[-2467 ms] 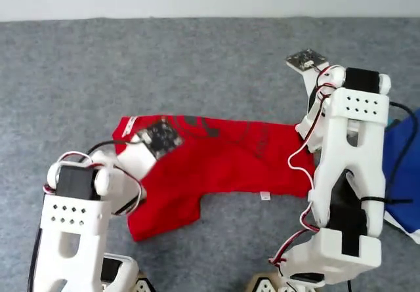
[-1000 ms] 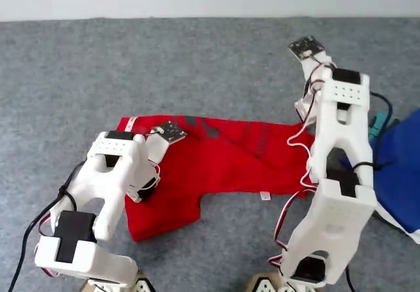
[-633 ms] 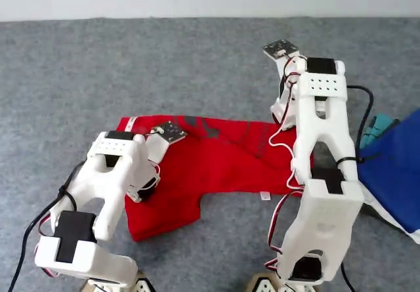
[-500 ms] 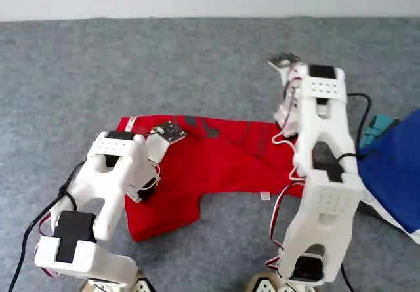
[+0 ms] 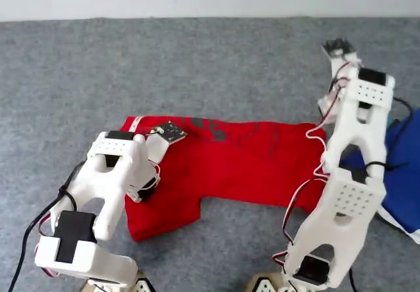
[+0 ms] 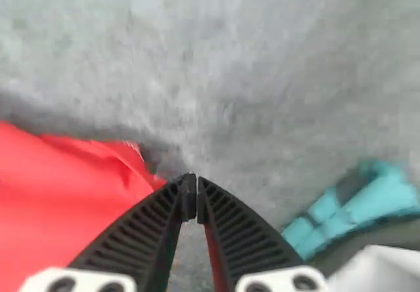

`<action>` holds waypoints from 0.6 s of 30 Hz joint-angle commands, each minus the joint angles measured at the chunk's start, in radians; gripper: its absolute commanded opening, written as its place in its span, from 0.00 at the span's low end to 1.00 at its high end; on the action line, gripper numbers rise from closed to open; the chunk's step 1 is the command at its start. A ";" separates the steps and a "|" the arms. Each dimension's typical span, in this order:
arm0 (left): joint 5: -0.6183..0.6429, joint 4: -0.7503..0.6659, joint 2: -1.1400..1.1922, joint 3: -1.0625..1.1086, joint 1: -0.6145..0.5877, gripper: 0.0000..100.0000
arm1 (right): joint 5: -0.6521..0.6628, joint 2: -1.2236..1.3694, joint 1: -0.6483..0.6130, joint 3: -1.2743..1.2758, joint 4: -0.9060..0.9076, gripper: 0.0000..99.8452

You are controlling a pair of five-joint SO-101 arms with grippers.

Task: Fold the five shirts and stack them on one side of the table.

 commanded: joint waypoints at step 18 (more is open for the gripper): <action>0.028 -0.055 0.025 0.008 -0.006 0.01 | 0.011 0.137 -0.097 -0.068 0.012 0.01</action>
